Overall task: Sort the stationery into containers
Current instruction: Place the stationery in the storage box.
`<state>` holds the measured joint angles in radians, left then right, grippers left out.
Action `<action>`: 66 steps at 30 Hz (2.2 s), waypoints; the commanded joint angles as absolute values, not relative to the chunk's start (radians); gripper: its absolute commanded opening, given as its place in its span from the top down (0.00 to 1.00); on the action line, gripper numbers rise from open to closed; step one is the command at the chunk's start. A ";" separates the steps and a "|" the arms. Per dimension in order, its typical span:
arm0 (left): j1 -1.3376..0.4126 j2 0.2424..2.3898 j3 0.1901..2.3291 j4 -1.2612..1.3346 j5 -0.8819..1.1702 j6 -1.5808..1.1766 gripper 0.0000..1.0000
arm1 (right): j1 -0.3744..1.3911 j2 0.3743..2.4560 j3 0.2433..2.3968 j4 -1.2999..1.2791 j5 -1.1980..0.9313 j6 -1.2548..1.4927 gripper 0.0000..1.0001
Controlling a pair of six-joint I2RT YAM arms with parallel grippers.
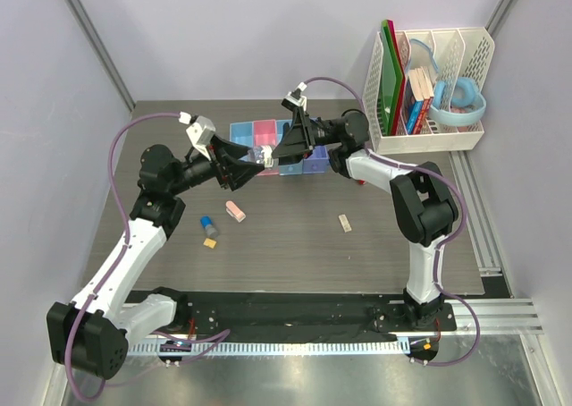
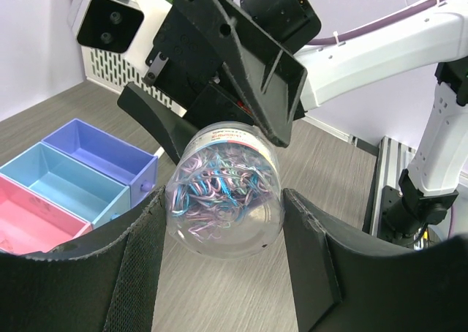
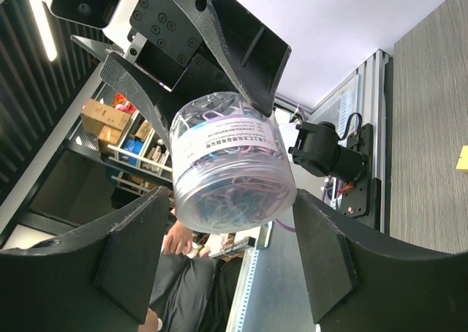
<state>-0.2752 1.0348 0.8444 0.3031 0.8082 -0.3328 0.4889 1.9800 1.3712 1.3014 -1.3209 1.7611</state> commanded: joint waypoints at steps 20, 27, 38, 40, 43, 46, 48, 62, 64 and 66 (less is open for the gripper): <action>-0.276 1.042 0.790 0.187 0.756 -0.121 0.64 | 0.489 1.879 1.398 1.670 -1.272 1.767 0.65; -0.276 1.026 0.796 0.146 0.750 -0.086 0.38 | 0.485 1.870 1.382 1.671 -1.281 1.755 0.75; -0.276 1.023 0.805 0.117 0.732 -0.071 0.00 | 0.486 1.858 1.374 1.669 -1.298 1.743 0.78; -0.276 1.020 0.814 0.072 0.723 -0.049 0.00 | 0.482 1.864 1.382 1.658 -1.313 1.735 0.79; -0.276 1.012 0.833 0.003 0.692 -0.005 0.00 | 0.466 1.871 1.390 1.580 -1.330 1.677 0.84; -0.275 0.996 0.834 -0.057 0.661 0.029 0.00 | 0.434 1.881 1.393 1.545 -1.321 1.638 0.88; -0.275 0.983 0.830 -0.074 0.631 0.051 0.00 | 0.407 1.884 1.396 1.537 -1.307 1.617 0.88; -0.275 0.965 0.799 -0.100 0.492 0.106 0.00 | 0.213 1.827 1.428 0.819 -1.208 1.056 0.89; -0.275 0.962 0.792 -0.100 0.482 0.110 0.00 | 0.203 1.784 1.515 0.418 -1.120 0.712 0.89; -0.275 0.965 0.782 -0.109 0.479 0.121 0.00 | 0.209 1.779 1.592 -0.024 -0.953 0.295 0.90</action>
<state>-0.2794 0.9878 0.7986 -0.1066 0.5079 0.0887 0.2104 1.8771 1.4170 0.7902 -1.2137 1.0462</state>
